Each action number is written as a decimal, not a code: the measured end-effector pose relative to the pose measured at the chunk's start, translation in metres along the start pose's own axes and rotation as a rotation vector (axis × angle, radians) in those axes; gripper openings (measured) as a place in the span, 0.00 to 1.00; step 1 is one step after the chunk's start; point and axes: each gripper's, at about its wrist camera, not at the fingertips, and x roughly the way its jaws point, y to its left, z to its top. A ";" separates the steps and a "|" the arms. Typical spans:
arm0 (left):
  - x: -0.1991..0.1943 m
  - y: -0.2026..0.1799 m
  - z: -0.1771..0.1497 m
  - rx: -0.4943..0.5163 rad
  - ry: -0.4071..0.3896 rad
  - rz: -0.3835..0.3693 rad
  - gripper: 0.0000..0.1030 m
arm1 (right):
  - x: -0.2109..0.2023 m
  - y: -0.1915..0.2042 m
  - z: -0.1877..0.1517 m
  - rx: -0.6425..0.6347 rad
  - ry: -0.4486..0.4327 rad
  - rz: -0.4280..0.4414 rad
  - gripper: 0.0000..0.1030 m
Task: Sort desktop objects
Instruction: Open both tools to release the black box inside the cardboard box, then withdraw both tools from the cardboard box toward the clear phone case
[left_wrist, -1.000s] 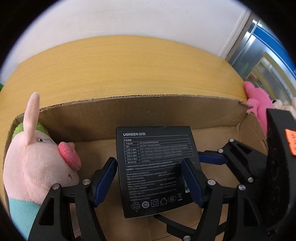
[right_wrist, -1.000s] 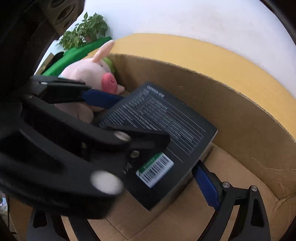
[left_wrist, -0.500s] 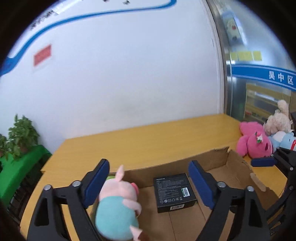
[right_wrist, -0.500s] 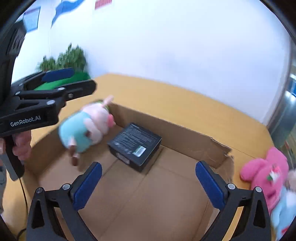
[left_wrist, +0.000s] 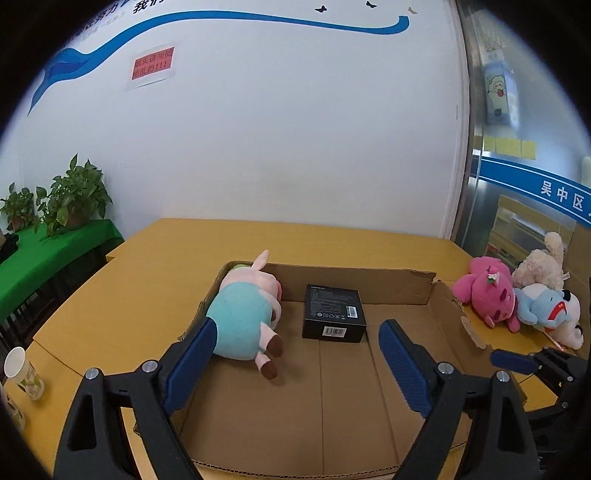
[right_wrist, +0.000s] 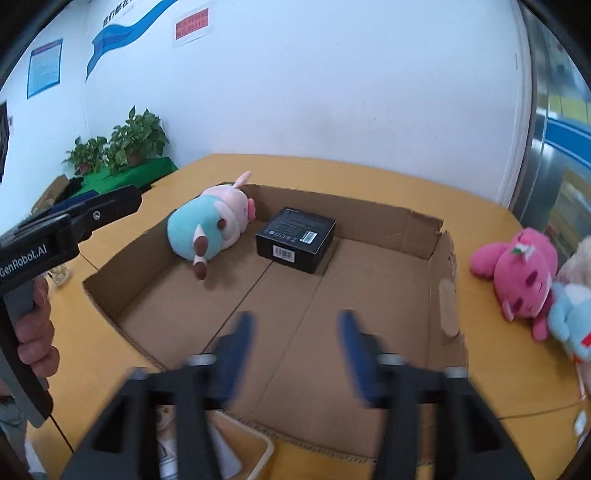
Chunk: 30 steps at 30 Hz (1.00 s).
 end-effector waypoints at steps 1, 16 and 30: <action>-0.004 0.001 -0.003 0.000 -0.013 -0.001 0.80 | -0.005 0.002 -0.003 -0.003 -0.024 -0.008 0.96; -0.018 -0.010 -0.022 0.112 0.050 -0.022 0.78 | -0.032 0.003 -0.014 -0.013 -0.058 0.015 1.00; -0.012 0.016 -0.054 0.088 0.208 -0.095 0.78 | -0.027 -0.020 -0.057 0.073 0.054 0.118 1.00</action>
